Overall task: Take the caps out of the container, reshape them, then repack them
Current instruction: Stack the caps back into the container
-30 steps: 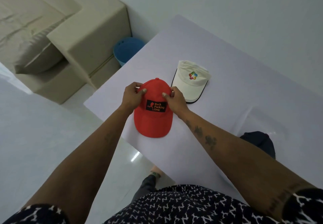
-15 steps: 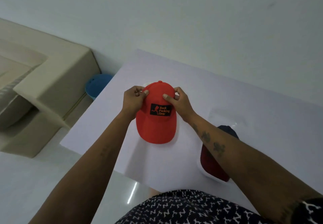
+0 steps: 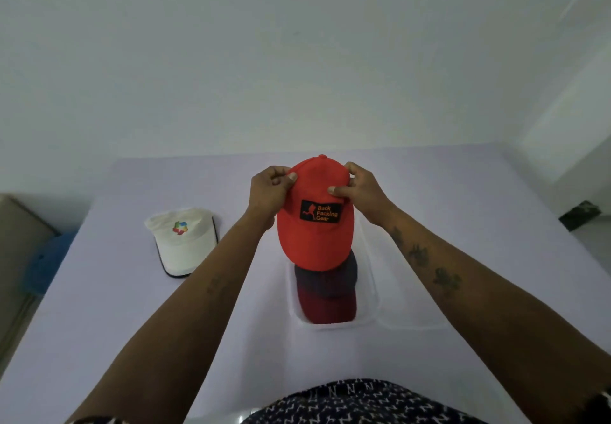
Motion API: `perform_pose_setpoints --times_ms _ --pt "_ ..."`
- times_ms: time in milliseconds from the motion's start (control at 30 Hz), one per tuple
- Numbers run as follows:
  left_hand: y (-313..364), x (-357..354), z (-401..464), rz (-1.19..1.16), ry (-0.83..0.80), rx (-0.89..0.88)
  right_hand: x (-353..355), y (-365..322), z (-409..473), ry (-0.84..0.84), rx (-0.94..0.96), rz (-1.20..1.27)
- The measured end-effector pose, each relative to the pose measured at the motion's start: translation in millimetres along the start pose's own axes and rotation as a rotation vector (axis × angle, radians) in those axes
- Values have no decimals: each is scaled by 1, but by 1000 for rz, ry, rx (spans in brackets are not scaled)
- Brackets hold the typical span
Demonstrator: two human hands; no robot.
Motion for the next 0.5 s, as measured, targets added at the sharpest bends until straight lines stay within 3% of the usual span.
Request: perform_pose_setpoints --times_ms 200,500 --pt "2 -40 9 16 -42 1 42 15 -4 105 -27 46" --pt "-18 -32 33 17 17 2 49 26 27 65 -39 14"
Point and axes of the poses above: each hand's wrist, its own z-axis towards the middle knuckle, its own x-axis out of the back of the hand, y = z × x, the point moved 9 cm from there along z, towards the middle knuckle, and after that the axes turned 5 degrees about z, right-handed, at the moved point
